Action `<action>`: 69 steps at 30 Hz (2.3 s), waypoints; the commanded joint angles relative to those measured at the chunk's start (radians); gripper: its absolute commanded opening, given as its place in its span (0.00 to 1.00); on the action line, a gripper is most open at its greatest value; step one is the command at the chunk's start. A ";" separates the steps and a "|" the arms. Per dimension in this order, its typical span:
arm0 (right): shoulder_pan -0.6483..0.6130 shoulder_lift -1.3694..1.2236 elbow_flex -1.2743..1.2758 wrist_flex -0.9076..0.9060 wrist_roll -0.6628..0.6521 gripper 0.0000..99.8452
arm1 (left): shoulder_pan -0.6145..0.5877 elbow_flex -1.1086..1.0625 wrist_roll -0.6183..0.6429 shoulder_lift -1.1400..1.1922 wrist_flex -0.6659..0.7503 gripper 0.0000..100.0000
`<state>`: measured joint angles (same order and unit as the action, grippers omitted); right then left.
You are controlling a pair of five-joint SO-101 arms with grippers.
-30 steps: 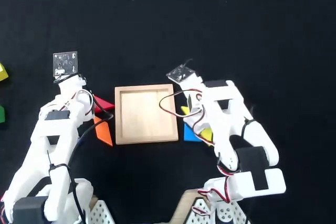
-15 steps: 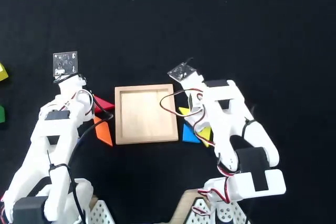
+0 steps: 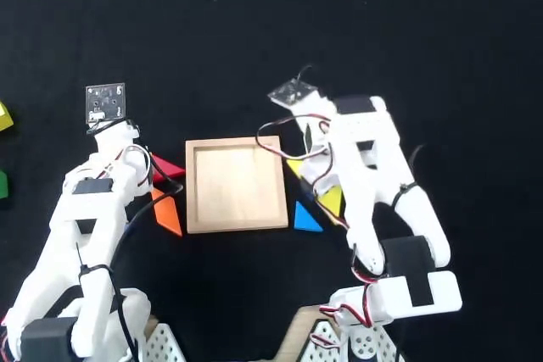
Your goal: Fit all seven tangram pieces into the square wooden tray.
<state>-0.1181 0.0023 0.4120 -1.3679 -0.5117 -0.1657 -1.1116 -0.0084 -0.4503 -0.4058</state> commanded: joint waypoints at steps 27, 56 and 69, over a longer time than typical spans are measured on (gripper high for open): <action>-0.252 0.255 -0.082 -0.120 -0.068 0.17 | -0.108 0.002 0.006 -0.014 0.012 0.06; -0.522 -0.202 -0.329 0.000 -0.539 0.16 | -0.312 -0.025 0.086 -0.015 -0.044 0.06; -0.548 -0.202 -0.199 0.106 -0.540 0.16 | -0.283 -0.012 0.086 -0.014 -0.043 0.06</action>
<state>-0.6536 -0.2217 0.2171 -1.2758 -1.0411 -0.4634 -1.1546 0.0683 -0.4503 -0.4534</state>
